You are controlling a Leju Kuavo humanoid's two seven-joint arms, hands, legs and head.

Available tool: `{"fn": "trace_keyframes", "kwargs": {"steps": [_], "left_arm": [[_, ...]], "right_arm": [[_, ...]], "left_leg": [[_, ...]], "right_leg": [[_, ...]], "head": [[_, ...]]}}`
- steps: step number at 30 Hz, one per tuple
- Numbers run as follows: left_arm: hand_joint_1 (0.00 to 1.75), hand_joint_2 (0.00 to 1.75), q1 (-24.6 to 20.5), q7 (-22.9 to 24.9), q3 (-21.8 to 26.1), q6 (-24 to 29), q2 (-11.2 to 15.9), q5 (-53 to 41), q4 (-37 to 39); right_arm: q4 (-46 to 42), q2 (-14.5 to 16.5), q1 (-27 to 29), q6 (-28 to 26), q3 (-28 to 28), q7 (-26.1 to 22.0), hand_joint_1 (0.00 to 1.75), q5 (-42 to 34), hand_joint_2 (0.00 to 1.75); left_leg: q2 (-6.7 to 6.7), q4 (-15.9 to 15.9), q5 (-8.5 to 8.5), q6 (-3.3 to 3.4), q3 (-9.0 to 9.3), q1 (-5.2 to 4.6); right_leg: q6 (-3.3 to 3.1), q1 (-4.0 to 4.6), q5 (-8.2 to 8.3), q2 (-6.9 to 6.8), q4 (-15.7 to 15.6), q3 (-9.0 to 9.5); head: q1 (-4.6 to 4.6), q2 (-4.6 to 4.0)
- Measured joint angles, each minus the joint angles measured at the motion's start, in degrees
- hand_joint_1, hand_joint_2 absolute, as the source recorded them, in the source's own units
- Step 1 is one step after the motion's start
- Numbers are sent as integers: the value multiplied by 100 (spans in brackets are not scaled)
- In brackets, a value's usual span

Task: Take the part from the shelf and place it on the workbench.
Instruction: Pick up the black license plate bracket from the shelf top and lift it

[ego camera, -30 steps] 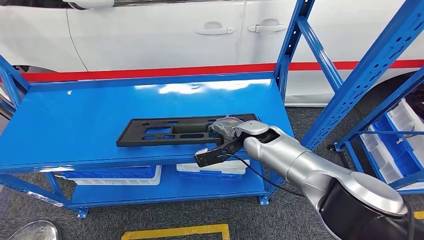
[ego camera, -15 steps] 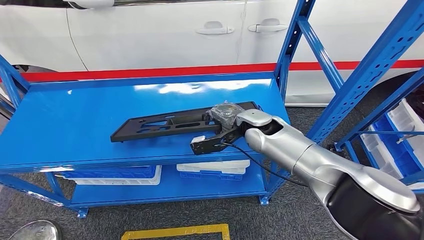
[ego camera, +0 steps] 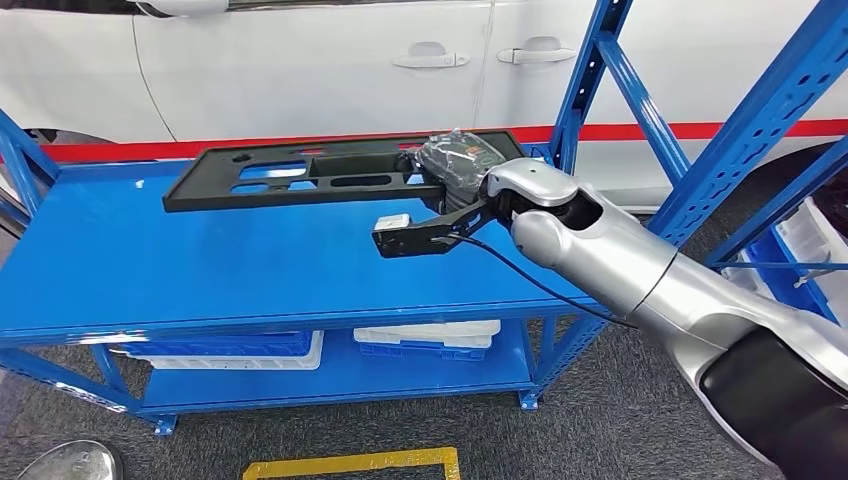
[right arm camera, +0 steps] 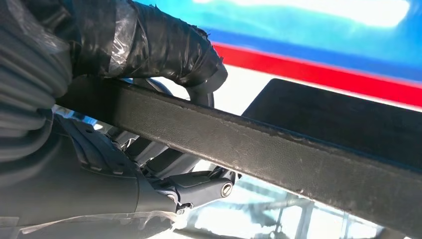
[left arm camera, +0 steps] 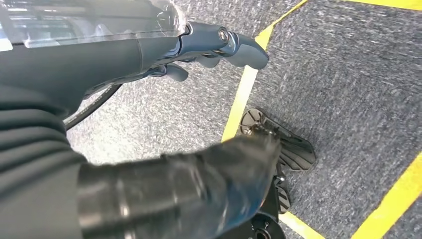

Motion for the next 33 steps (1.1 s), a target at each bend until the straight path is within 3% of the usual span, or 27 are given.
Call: {"fn": "trace_keyframes", "kwargs": {"steps": [21,33], "left_arm": [[0,175,4,-67,14,10,0,70,0],[0,175,4,-49,20,60,-2,44,0]], "right_arm": [[-1055,-435,-270,56,-653,209,175,-155,175],[-1136,-611,-299,2,-708,185,175,-141,175]], "left_leg": [[-1,2,-1,1,-3,0],[-1,3,-1,2,-4,0]], "right_leg": [[0,0,0,0,-2,-1],[6,0,4,1,-5,-1]], "head": [[0,0],[0,0]]}}
